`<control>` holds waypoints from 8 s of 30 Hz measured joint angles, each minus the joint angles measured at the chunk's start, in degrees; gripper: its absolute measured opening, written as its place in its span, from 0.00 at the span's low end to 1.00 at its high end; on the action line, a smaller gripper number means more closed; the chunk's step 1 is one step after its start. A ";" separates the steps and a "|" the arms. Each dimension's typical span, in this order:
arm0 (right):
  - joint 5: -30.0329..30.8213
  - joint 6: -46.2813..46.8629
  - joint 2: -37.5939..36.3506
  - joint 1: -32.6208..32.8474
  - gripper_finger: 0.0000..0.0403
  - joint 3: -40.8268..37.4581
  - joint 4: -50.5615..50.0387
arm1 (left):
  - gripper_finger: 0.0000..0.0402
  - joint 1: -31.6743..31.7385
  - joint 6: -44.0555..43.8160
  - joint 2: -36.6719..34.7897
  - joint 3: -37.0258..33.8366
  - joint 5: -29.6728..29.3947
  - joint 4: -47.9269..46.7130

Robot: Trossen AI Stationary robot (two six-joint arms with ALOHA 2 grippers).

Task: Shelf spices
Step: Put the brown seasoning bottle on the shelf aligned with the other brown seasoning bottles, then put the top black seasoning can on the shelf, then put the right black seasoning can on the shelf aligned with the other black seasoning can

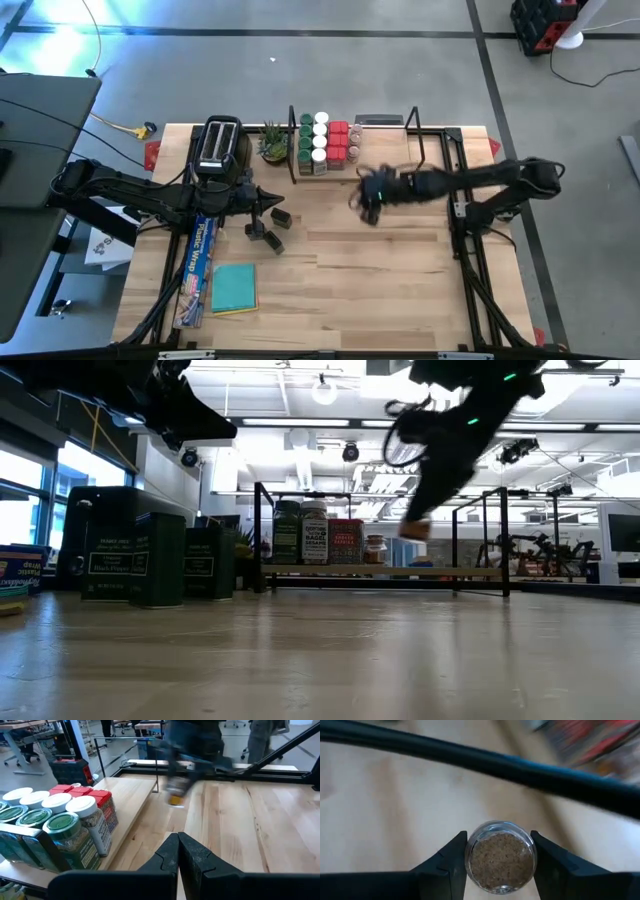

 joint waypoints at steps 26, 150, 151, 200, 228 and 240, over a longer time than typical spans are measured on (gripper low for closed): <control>-4.70 -9.13 14.12 -18.76 0.49 10.67 5.19 | 0.00 -0.02 -0.96 0.00 -0.02 0.15 0.00; 1.39 -27.32 -7.37 -15.03 0.29 17.15 -23.59 | 0.00 -22.14 -35.82 0.00 11.52 -19.95 -44.99; -1.92 -30.64 -7.47 -19.00 0.29 16.37 -21.74 | 0.00 -22.14 -35.82 0.00 11.52 -19.96 -44.82; -28.05 -51.61 12.82 -47.81 0.60 20.28 -6.18 | 0.00 -22.16 -35.39 -0.02 11.52 -17.81 -41.64; -15.99 -19.85 18.75 15.88 0.59 13.34 57.44 | 0.00 -25.16 -32.45 -12.70 11.52 -27.76 -53.11; -7.55 -17.22 38.85 17.01 0.70 44.86 22.50 | 0.00 -25.14 -33.24 -12.66 11.52 -27.77 -51.73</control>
